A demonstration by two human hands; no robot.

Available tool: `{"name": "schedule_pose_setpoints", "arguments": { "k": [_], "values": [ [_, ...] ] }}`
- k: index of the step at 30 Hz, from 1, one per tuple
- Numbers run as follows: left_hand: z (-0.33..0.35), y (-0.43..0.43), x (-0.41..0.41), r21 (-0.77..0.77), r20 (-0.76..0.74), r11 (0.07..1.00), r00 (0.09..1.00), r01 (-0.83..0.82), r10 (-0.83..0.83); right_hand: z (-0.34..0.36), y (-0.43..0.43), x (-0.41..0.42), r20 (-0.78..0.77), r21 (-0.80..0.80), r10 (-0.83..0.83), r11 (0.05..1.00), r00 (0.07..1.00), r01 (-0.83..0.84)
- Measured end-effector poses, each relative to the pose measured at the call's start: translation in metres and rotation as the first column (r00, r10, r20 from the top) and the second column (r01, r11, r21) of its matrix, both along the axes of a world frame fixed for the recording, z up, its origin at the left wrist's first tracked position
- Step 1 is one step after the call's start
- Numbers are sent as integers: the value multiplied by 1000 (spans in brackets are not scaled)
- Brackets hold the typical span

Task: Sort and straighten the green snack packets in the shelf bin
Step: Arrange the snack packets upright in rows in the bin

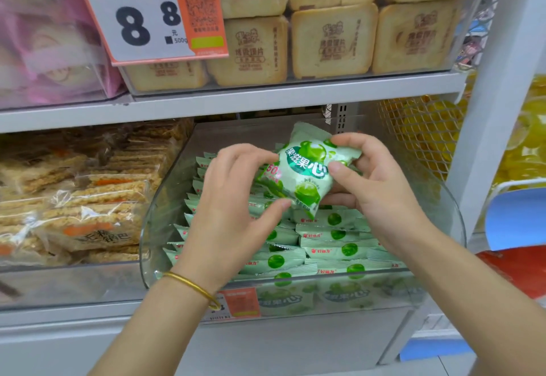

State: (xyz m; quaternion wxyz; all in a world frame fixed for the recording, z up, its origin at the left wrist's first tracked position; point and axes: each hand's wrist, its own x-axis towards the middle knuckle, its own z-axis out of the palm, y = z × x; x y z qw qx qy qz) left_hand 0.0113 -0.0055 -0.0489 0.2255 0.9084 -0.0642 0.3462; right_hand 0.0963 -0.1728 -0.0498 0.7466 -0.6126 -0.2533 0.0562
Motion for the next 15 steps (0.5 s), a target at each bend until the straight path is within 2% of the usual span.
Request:
{"name": "schedule_pose_setpoints", "arguments": {
  "k": [4,7,9,11,13,15],
  "values": [
    [-5,-3,0,214,-30,977,999,-17,24,1,1,0,-134,87,96,993,986,-85],
    [-5,-4,1,168,8,983,997,-73,73,3,1,-1,-211,101,187,980,960,-169],
    [0,-5,0,73,6,996,999,-43,43,3,0,0,-203,84,161,986,966,-146],
    [5,-8,-2,-115,-24,993,1000,-9,6,2,-3,3,-73,-57,15,998,997,-19],
    [6,-8,-3,-339,-60,941,998,5,-27,2,-6,6,57,-155,-55,986,997,63],
    [7,-9,-2,-520,-89,854,993,20,-77,1,-6,6,53,-161,7,987,999,1]
  ]
}}
